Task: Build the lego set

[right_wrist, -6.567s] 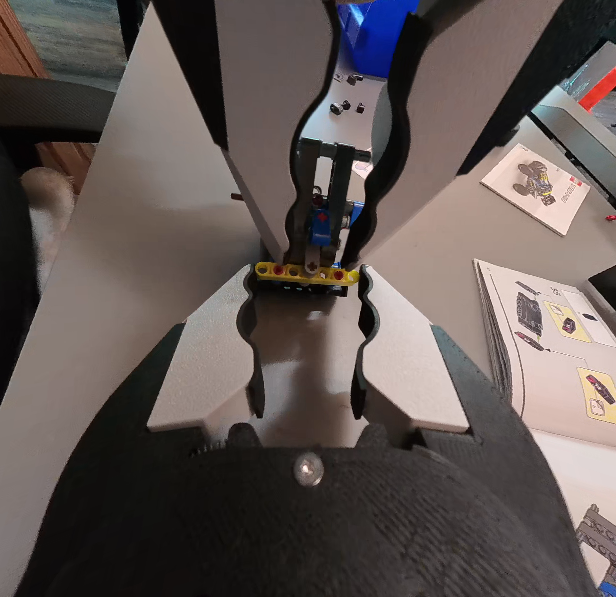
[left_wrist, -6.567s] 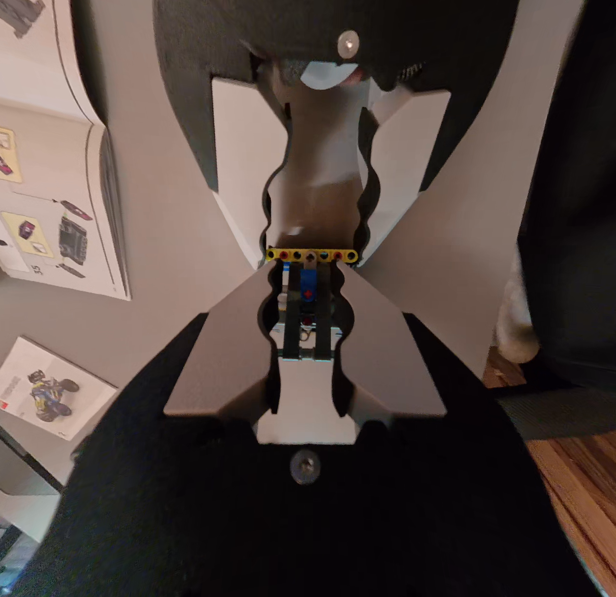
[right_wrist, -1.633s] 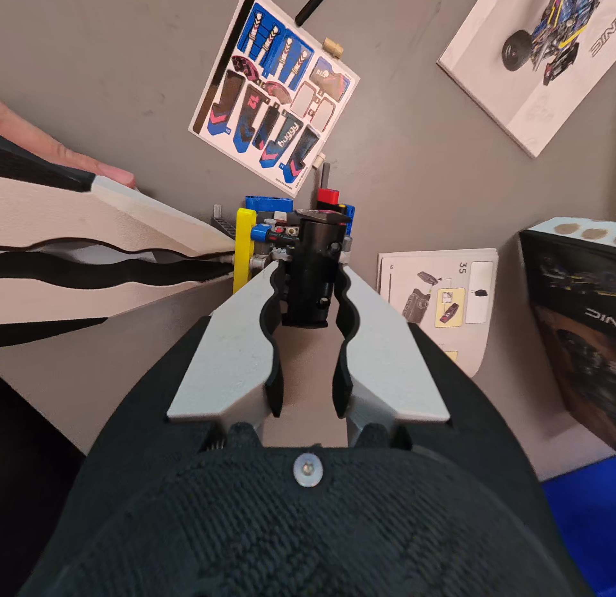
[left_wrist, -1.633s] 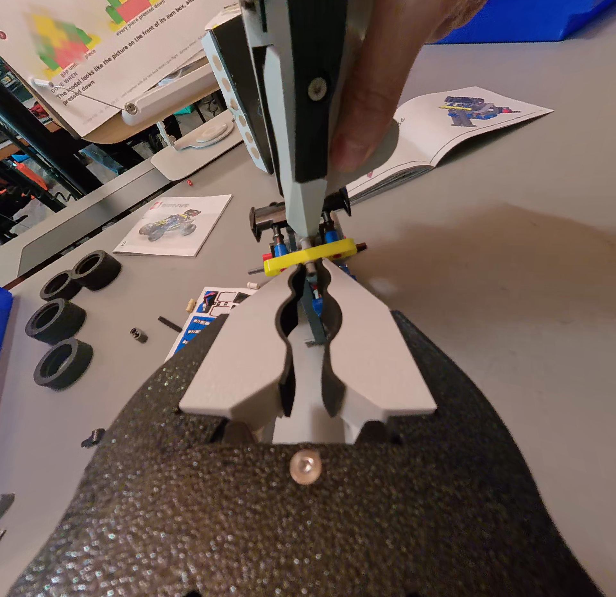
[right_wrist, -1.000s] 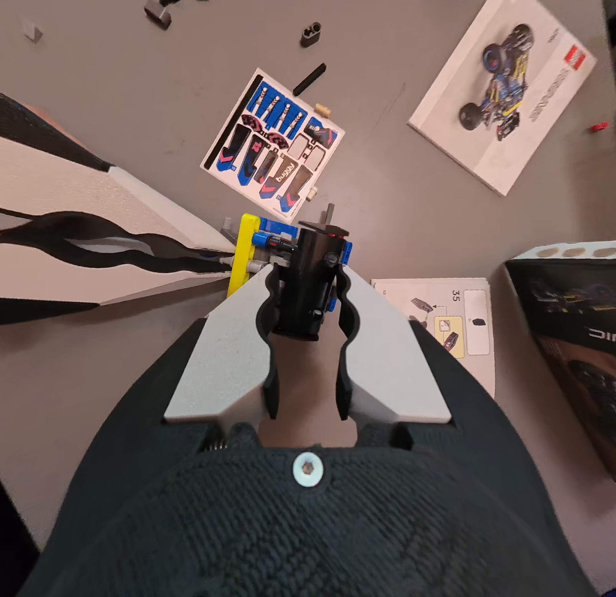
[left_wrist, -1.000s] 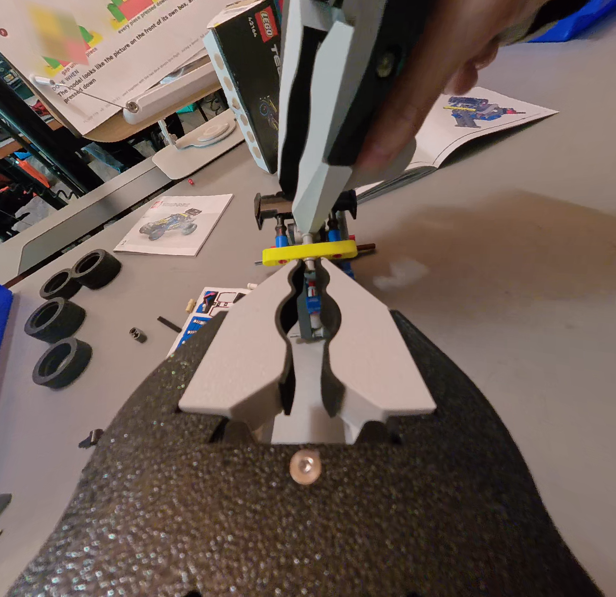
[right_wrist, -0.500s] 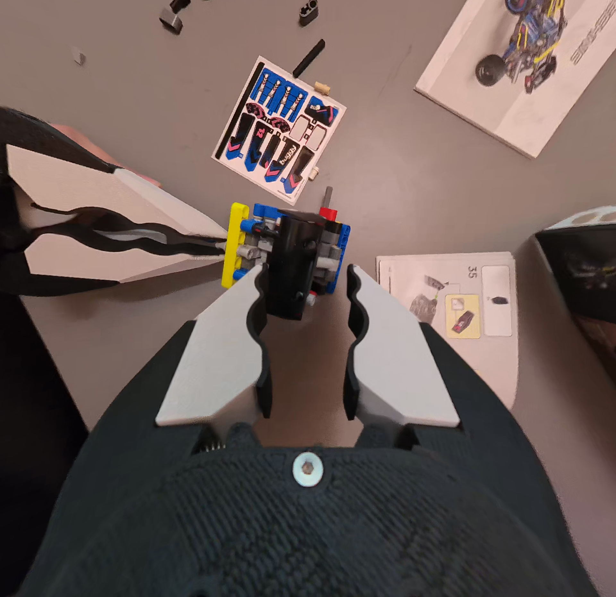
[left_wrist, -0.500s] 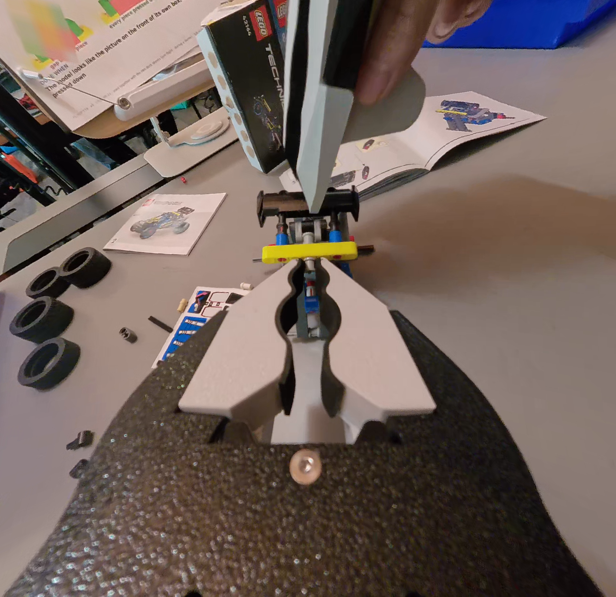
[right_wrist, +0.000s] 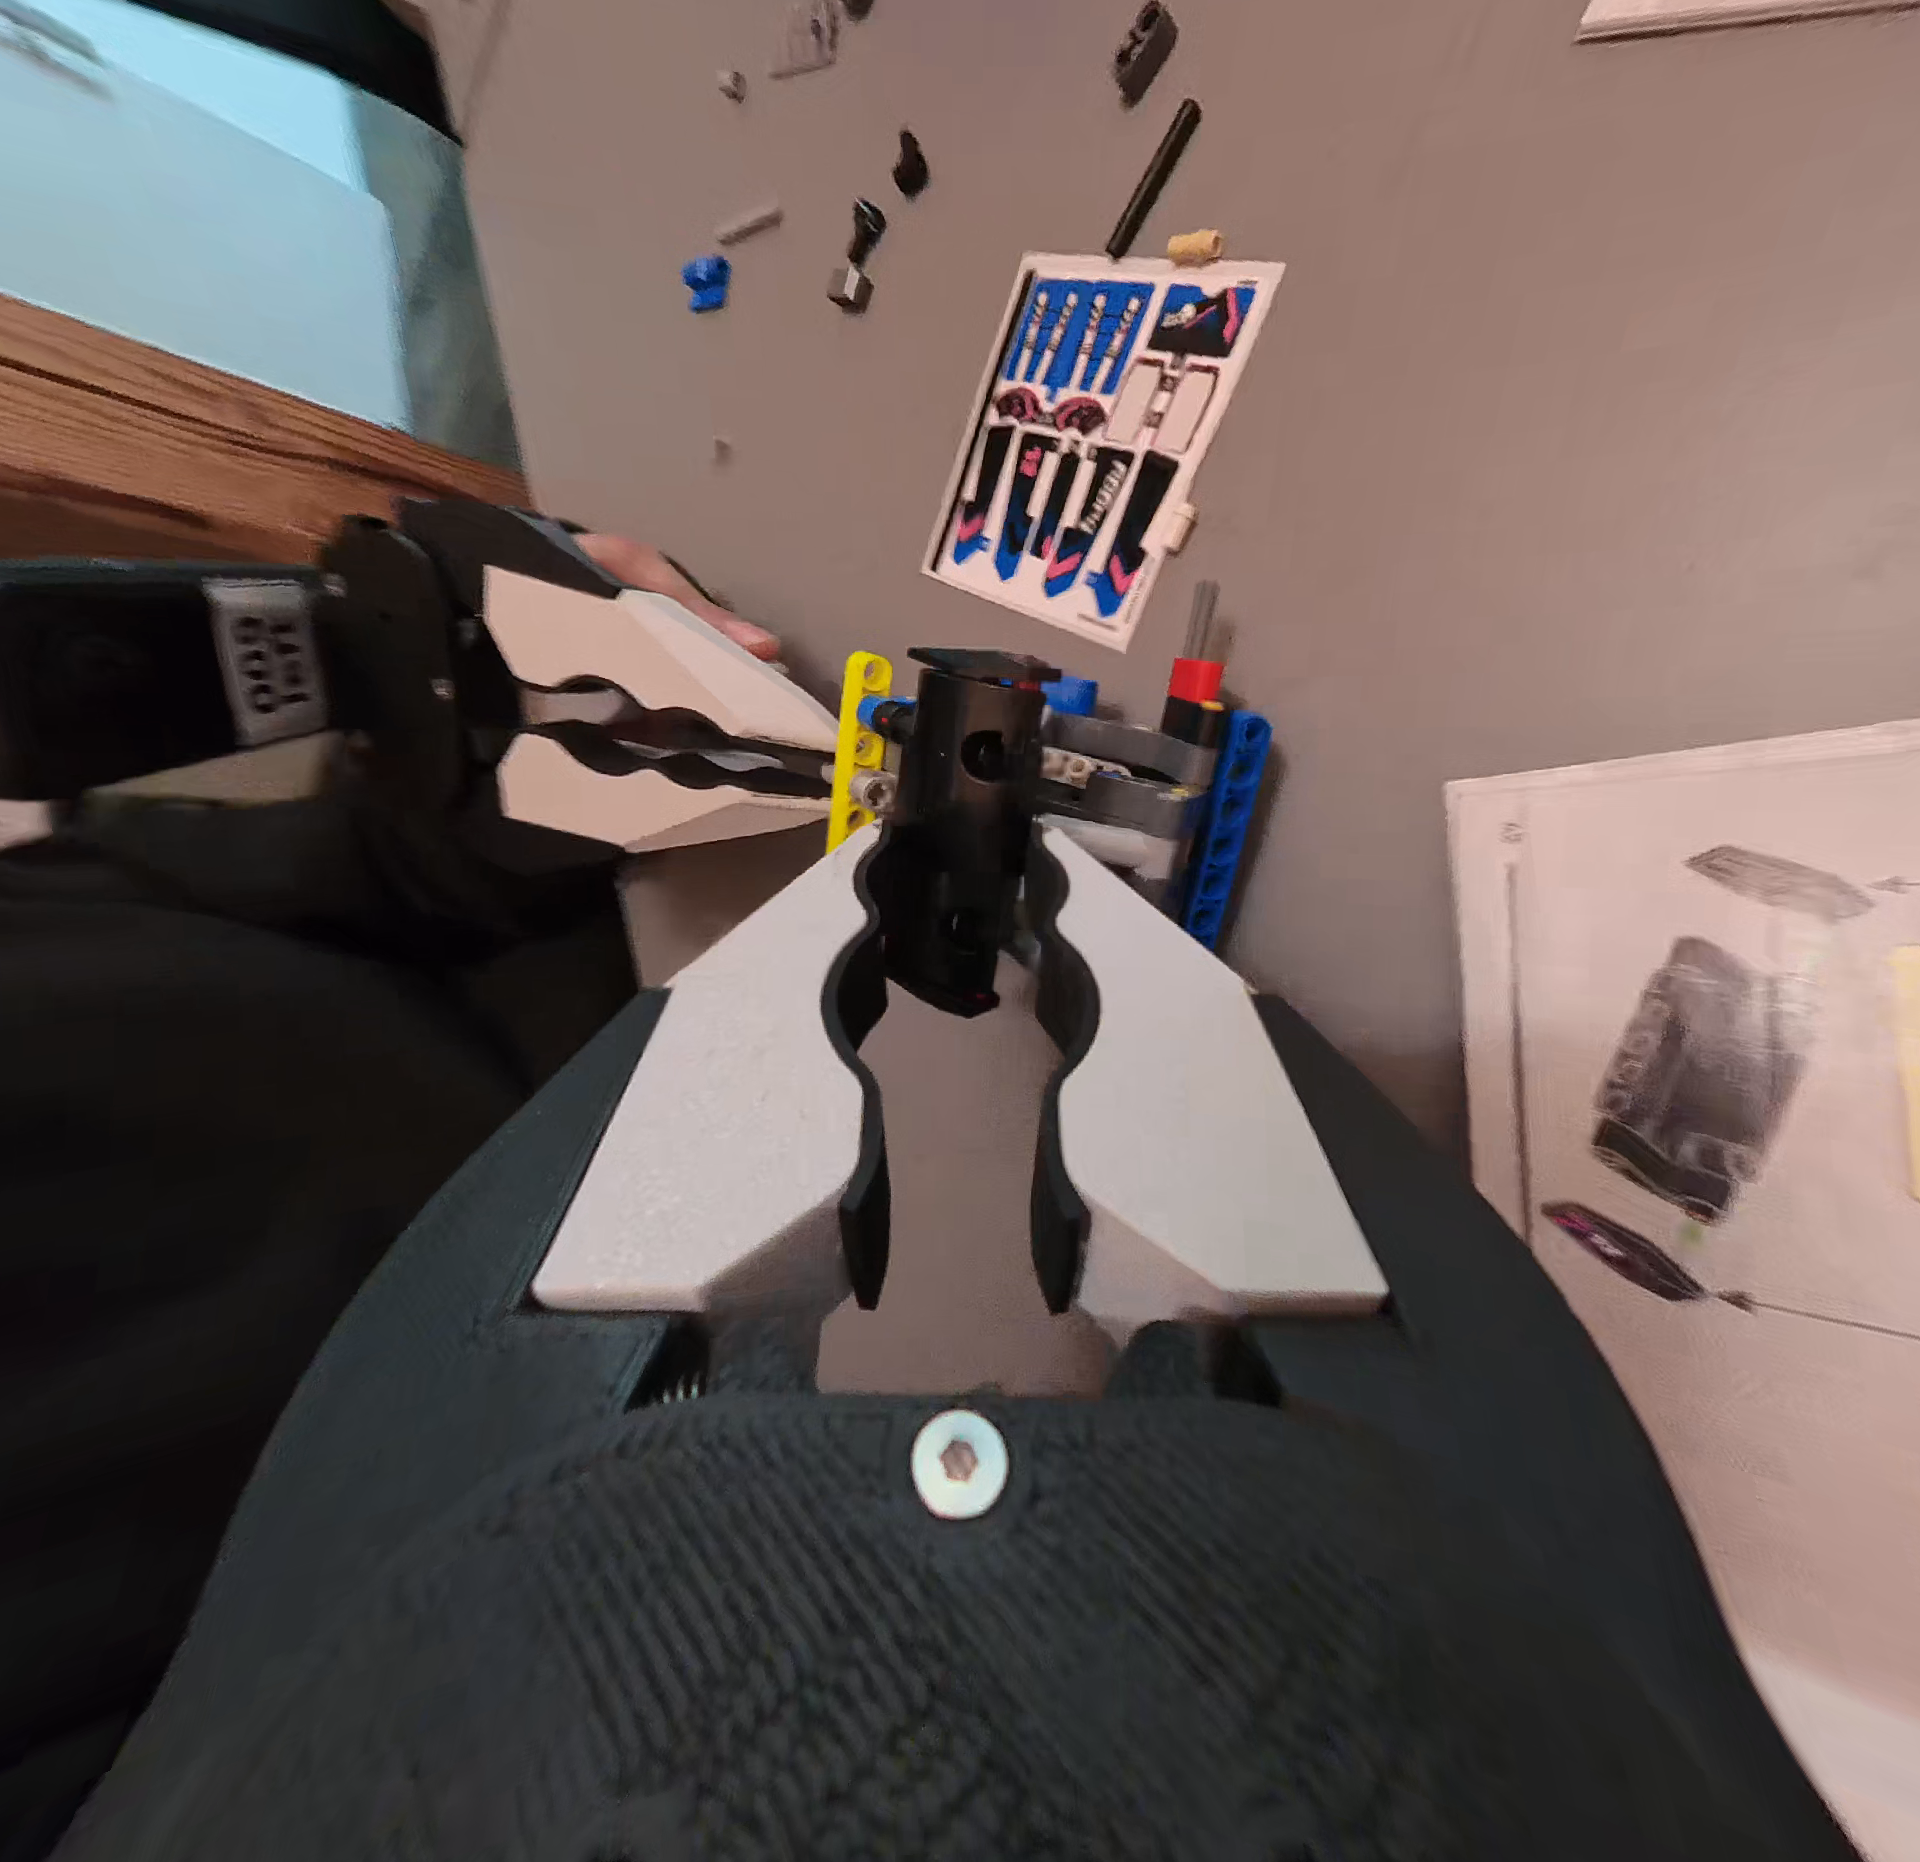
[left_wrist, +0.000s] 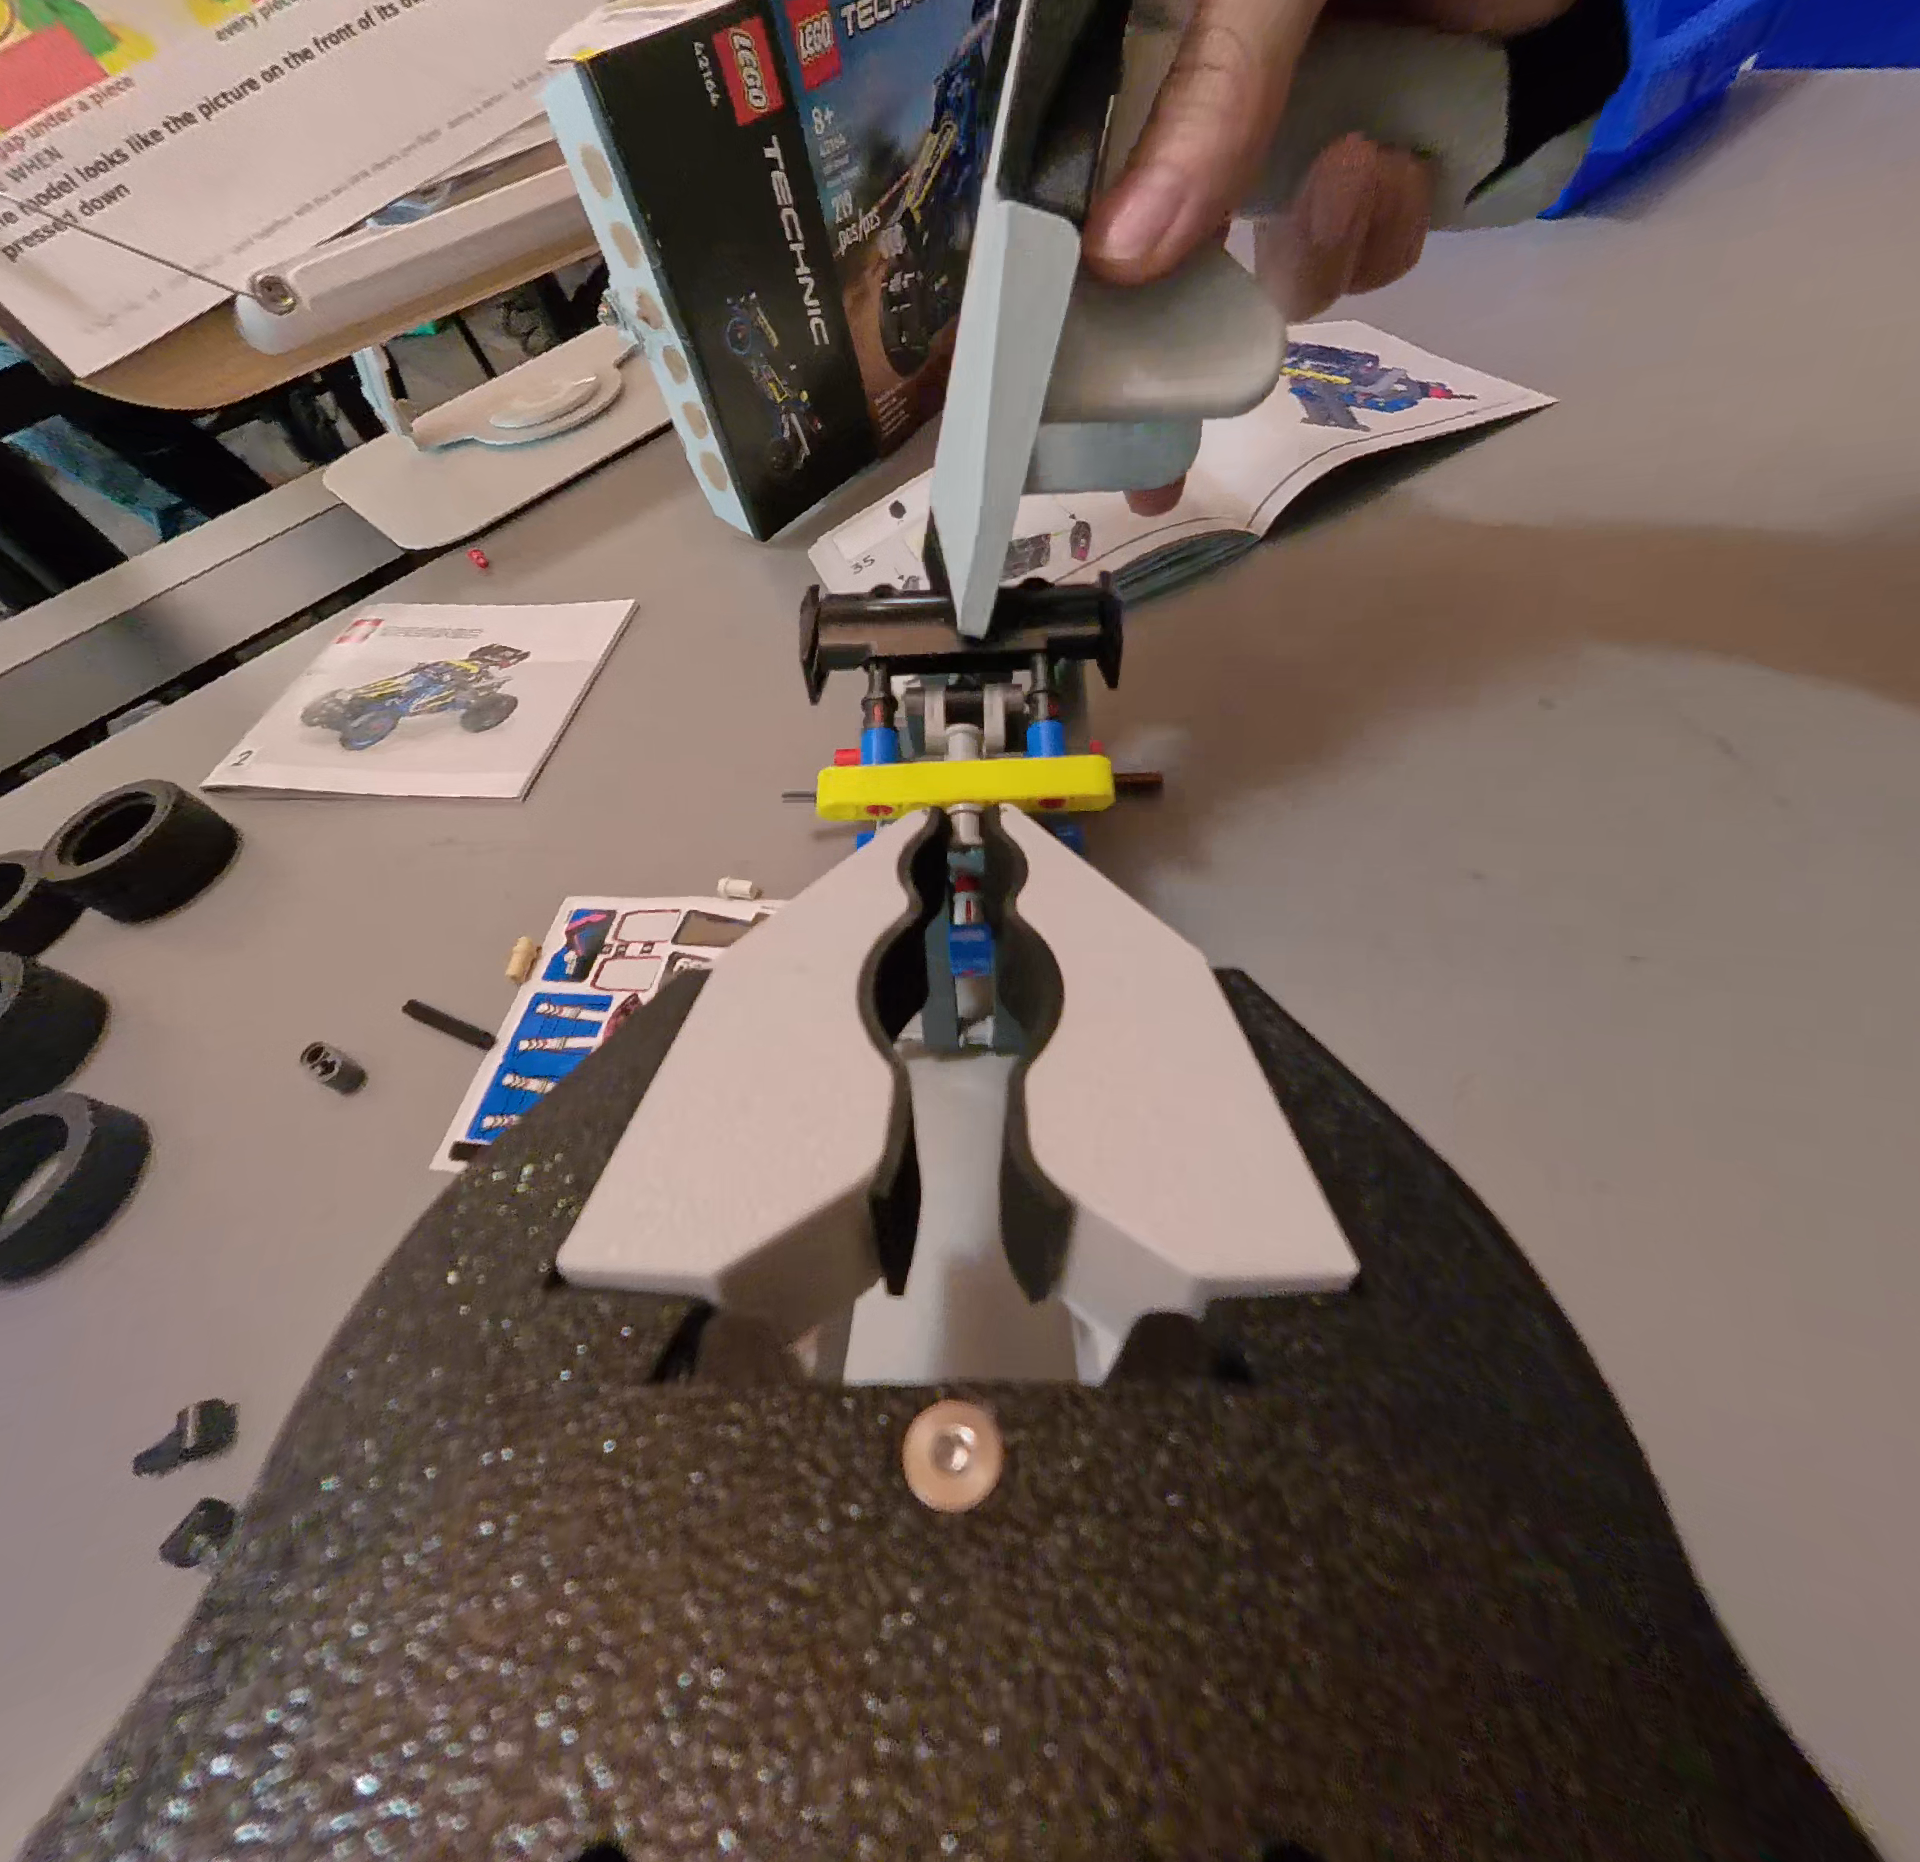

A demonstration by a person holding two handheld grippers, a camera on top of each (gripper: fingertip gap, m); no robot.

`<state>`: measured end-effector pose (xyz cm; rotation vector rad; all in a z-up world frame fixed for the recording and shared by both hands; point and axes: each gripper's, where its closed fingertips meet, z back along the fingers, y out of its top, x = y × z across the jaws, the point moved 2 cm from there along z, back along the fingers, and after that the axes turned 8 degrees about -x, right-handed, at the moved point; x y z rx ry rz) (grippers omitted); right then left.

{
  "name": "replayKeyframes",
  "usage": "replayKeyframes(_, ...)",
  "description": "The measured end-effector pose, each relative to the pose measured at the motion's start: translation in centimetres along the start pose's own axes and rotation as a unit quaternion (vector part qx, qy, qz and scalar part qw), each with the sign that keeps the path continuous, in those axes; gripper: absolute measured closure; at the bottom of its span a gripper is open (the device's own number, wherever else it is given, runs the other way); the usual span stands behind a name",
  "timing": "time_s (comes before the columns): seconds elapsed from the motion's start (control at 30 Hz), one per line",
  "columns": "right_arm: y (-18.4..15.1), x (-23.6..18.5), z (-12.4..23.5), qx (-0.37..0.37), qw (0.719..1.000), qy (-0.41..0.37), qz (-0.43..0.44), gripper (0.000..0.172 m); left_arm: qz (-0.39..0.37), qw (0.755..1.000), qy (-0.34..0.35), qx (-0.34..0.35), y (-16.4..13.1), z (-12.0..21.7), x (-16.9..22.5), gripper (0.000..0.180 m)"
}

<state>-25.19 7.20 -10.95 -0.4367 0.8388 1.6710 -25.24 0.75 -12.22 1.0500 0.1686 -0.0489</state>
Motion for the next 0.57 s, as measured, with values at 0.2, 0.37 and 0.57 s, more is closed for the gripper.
replayKeyframes(0.2,-0.9,-2.5,0.1,0.079,0.981,0.175,-0.037,0.163,-0.068,0.995,-0.073,0.031,-0.6,1.7,0.1,0.177)
replayKeyframes(0.37,-0.8,-3.5,0.0,0.134,0.957,0.251,-0.049,0.168,-0.088,0.992,-0.082,0.035,-0.7,1.8,0.4,0.177)
replayKeyframes(0.57,-1.1,-2.9,0.3,0.146,0.94,0.297,-0.081,0.168,-0.129,0.989,-0.053,0.048,-0.3,1.5,0.7,0.178)
